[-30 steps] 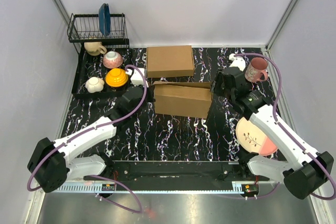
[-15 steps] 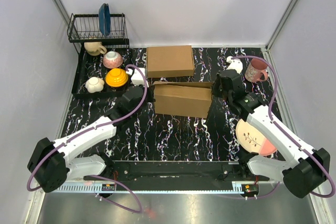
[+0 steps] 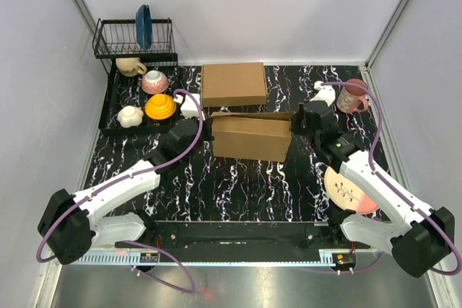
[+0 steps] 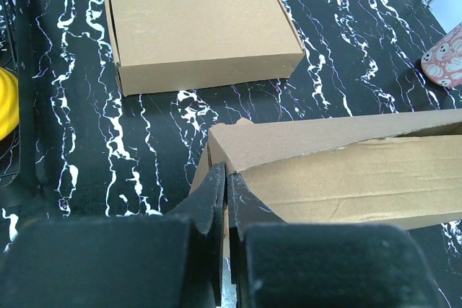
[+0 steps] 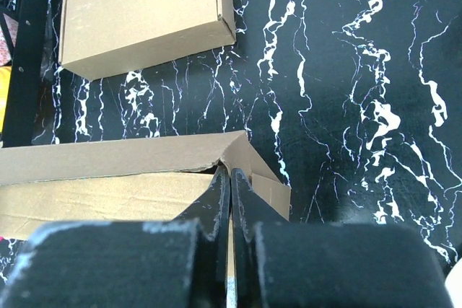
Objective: Fold the paper box
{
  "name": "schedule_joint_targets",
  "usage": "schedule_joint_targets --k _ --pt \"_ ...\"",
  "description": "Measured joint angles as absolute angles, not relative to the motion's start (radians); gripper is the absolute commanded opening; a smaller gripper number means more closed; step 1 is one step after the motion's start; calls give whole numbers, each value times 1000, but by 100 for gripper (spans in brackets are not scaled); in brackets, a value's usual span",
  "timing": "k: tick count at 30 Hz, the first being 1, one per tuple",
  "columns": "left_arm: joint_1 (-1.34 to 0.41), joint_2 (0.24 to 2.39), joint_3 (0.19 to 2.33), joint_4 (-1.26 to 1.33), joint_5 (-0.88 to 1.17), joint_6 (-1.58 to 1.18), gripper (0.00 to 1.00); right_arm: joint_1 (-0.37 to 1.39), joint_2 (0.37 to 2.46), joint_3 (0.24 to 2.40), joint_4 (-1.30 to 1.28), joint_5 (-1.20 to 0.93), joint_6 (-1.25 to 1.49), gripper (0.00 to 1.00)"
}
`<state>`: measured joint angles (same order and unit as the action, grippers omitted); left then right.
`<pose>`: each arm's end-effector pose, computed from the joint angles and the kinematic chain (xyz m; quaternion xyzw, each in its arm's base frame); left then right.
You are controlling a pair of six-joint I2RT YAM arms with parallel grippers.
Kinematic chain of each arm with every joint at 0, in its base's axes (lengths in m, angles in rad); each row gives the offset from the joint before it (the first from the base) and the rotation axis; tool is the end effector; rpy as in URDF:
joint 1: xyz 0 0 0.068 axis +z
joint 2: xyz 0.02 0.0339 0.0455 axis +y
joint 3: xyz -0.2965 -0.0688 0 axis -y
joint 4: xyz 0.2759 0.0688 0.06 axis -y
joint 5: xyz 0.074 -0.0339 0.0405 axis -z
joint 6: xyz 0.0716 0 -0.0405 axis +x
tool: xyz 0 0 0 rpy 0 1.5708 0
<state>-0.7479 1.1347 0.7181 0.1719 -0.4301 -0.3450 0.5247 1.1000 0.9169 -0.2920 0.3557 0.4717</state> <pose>0.2448 -0.1864 0.2918 0.0254 0.7807 -0.1688 0.6012 0.2663 0.1253 0.3220 0.0699 0.8423 0.1123 0.5225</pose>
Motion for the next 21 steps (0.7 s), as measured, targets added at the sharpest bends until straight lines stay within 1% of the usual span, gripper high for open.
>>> schedule_joint_targets --k 7,14,21 --pt "-752 1132 716 171 -442 -357 0 525 1073 863 -247 360 537 0" --pt "-755 1115 686 198 -444 -378 0 525 1045 808 -213 361 659 0" --pt "-758 1106 658 236 -446 -399 0 525 997 795 -272 359 763 0"
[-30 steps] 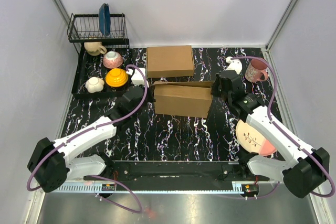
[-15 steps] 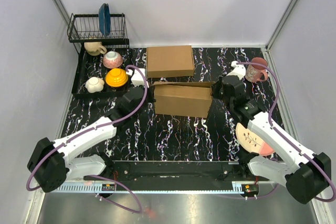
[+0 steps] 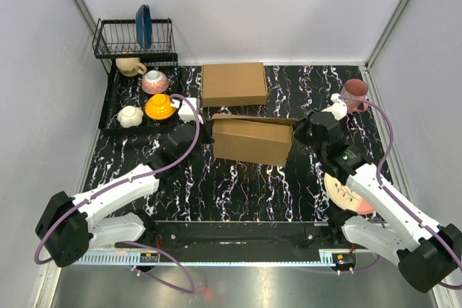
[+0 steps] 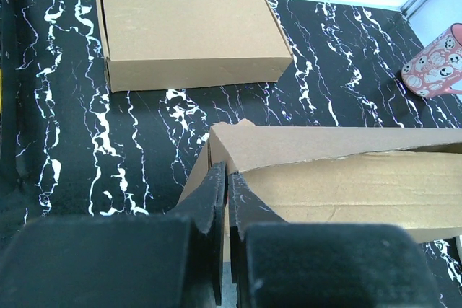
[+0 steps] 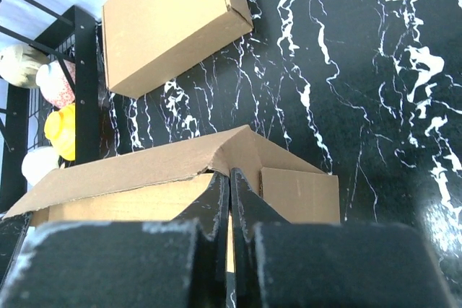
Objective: Fold the paper box
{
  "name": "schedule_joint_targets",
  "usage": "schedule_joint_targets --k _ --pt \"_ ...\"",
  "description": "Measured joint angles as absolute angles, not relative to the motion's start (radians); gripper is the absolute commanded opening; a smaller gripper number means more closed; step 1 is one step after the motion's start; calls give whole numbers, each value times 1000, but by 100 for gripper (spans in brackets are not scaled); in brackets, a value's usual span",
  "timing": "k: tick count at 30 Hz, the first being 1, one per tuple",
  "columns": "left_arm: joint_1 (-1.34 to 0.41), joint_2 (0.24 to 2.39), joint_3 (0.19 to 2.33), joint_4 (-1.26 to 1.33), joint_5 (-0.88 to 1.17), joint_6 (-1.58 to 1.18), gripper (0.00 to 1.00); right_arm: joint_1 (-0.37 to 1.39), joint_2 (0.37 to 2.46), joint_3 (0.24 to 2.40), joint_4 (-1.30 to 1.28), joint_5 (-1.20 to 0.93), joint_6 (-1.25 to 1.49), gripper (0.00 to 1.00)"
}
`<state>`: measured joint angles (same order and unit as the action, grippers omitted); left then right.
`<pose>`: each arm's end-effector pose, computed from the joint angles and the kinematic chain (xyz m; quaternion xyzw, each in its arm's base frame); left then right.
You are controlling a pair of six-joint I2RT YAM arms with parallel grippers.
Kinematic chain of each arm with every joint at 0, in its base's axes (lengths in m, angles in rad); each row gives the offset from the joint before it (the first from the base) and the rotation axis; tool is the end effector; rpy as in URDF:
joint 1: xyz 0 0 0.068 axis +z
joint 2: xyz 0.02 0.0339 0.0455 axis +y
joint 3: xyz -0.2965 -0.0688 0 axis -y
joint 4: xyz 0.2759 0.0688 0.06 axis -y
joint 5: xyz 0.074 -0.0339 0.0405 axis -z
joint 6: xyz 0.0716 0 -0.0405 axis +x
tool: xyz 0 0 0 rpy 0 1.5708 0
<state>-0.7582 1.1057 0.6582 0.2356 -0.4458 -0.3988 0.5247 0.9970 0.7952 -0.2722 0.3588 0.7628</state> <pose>0.2370 -0.1820 0.2841 -0.0011 0.7713 -0.1911 0.6071 0.2436 0.1119 0.3016 0.1921 0.8227 0.1861 0.5017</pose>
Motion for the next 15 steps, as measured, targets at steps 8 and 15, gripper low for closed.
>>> schedule_joint_targets --k 8,15 --pt "-766 1104 658 233 -446 -400 0 530 997 864 -419 358 763 0" --pt "-767 1094 658 219 -446 -404 0 537 1041 909 -462 360 730 0"
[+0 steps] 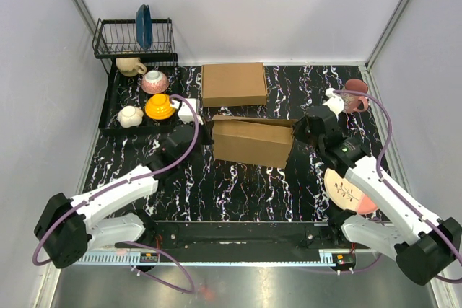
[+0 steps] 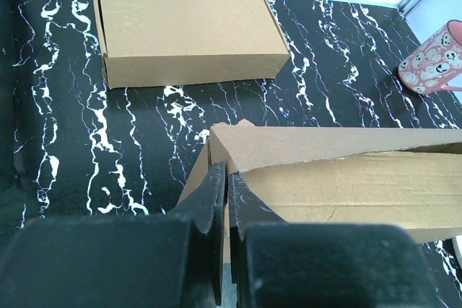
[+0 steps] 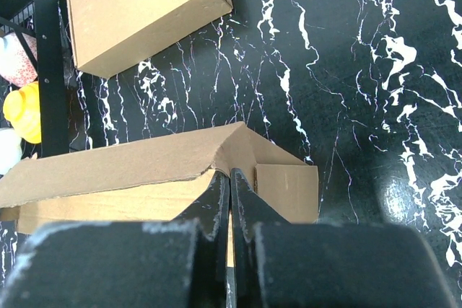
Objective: Fold the paper box
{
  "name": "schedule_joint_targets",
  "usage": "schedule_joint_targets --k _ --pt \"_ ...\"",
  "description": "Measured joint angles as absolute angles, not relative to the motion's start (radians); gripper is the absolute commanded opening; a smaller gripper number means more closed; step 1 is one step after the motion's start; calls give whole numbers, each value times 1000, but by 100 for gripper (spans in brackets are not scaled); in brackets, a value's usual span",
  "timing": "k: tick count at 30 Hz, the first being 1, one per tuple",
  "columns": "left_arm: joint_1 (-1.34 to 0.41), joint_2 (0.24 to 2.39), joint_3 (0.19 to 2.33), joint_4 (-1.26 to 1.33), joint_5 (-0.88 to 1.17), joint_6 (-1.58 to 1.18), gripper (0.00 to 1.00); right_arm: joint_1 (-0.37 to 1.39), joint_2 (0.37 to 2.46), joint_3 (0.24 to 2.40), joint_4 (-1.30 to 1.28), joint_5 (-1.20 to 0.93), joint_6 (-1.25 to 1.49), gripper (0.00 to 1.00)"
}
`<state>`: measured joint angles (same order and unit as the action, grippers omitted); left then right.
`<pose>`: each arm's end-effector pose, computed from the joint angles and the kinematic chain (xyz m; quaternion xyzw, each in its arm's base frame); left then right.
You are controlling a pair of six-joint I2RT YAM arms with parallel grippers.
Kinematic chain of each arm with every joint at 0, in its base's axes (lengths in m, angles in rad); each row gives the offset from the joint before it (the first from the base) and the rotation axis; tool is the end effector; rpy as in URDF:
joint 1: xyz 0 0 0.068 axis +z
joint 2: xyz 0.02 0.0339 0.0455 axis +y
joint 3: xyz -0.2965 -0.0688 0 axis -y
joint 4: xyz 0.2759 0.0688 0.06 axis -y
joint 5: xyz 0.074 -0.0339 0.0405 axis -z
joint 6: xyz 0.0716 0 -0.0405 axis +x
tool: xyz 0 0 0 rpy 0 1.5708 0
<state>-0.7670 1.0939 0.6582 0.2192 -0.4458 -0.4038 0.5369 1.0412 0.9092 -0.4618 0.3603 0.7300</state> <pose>0.2336 -0.1823 0.2851 0.0010 0.7726 -0.1940 0.6045 0.2436 0.1156 0.3137 0.1674 0.8566 0.1458 0.4658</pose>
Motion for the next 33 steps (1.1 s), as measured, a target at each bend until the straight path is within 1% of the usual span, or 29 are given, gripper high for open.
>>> schedule_joint_targets --k 1,2,4,5,8,9,11,14,17,22,26,29,33 --pt "-767 1091 657 217 -446 -405 0 538 1044 910 -462 361 729 0" --pt "-767 1088 655 216 -446 -405 0 539 1049 914 -464 363 730 4" --pt "-768 1081 651 215 -446 -408 0 540 1058 923 -469 366 730 16" --pt "-768 1079 651 212 -446 -408 0 542 1058 925 -472 366 730 25" --pt "-769 1070 649 202 -446 -408 0 549 1046 923 -531 362 733 38" --pt "-770 1068 649 198 -446 -408 0 552 1045 923 -563 357 734 43" --pt "-770 1066 649 194 -446 -408 0 553 1039 938 -610 355 732 47" --pt "-772 1062 649 189 -446 -408 0 554 1036 994 -719 345 715 49" --pt "-773 1061 649 184 -446 -409 0 555 1035 1079 -784 339 694 47" --pt "-768 1061 649 169 -484 -408 0 552 1008 1192 -789 360 643 45" --pt "-763 1061 649 155 -517 -408 0 550 1074 1301 -776 382 602 45" --pt "-763 1059 649 148 -529 -408 0 550 1126 1311 -741 381 585 45" --pt "-763 1054 653 125 -547 -391 0 550 1134 1259 -725 382 579 45"
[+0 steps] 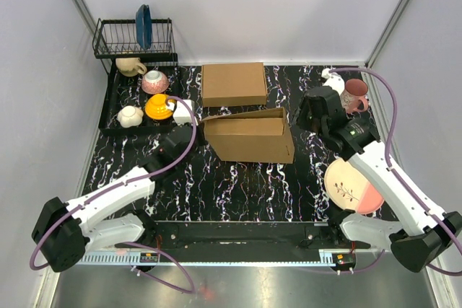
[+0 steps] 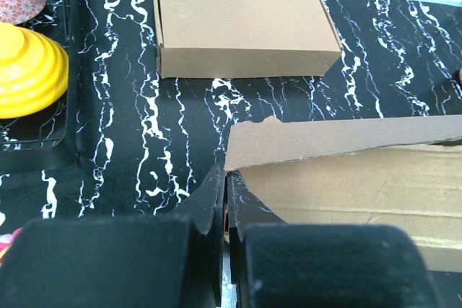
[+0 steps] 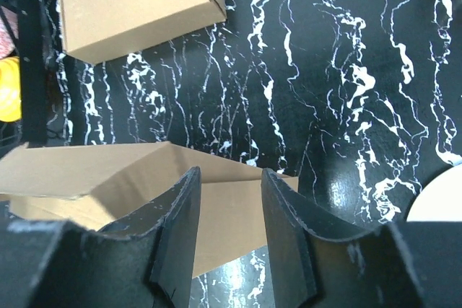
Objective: Fold the paper box
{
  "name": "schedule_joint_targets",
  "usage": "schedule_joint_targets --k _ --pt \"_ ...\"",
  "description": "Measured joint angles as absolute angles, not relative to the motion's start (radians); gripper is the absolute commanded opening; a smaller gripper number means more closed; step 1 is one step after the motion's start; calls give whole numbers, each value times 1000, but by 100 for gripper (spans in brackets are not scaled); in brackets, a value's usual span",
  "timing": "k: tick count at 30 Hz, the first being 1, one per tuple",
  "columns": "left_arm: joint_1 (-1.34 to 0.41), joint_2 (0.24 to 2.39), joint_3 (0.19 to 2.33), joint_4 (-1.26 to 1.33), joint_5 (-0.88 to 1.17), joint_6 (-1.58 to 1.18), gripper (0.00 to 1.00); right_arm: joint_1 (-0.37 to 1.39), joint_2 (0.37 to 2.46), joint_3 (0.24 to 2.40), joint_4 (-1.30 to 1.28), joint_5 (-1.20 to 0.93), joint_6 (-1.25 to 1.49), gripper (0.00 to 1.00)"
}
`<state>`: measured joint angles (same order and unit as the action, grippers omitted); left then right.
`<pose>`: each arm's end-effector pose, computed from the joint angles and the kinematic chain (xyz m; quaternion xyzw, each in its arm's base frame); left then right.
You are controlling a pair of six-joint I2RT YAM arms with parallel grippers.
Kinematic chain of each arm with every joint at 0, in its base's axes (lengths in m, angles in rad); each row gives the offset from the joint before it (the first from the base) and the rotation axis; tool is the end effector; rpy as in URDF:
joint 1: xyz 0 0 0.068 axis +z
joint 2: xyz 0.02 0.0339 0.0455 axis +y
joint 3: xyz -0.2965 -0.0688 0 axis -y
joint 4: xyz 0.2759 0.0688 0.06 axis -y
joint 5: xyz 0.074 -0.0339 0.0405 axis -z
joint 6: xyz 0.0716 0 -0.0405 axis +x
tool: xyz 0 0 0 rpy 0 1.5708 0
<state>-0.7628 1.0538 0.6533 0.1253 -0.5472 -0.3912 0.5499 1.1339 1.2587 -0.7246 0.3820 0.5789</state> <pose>0.2289 -0.1672 0.2822 -0.0184 0.7847 -0.1364 0.6045 0.2499 0.1219 0.3968 0.1012 0.8670 0.1032 0.4769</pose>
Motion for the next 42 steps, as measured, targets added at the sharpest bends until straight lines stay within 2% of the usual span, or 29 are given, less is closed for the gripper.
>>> schedule_joint_targets --k 15,23,25,30,33,38,42 --pt "-764 1069 741 2 -580 -344 0 550 995 938 -681 424 686 39" --pt "-764 1069 742 1 -602 -326 0 550 999 685 -429 316 749 41" --pt "-763 1069 738 7 -611 -320 0 550 995 660 -358 302 737 45" --pt "-763 1073 731 28 -623 -312 0 550 927 676 -259 297 636 55" --pt "-763 1082 730 46 -628 -311 0 550 913 753 -250 306 569 56" --pt "-762 1087 726 63 -632 -310 0 550 976 891 -214 317 484 51" --pt "-762 1089 725 66 -633 -310 0 550 1038 909 -183 313 452 45"
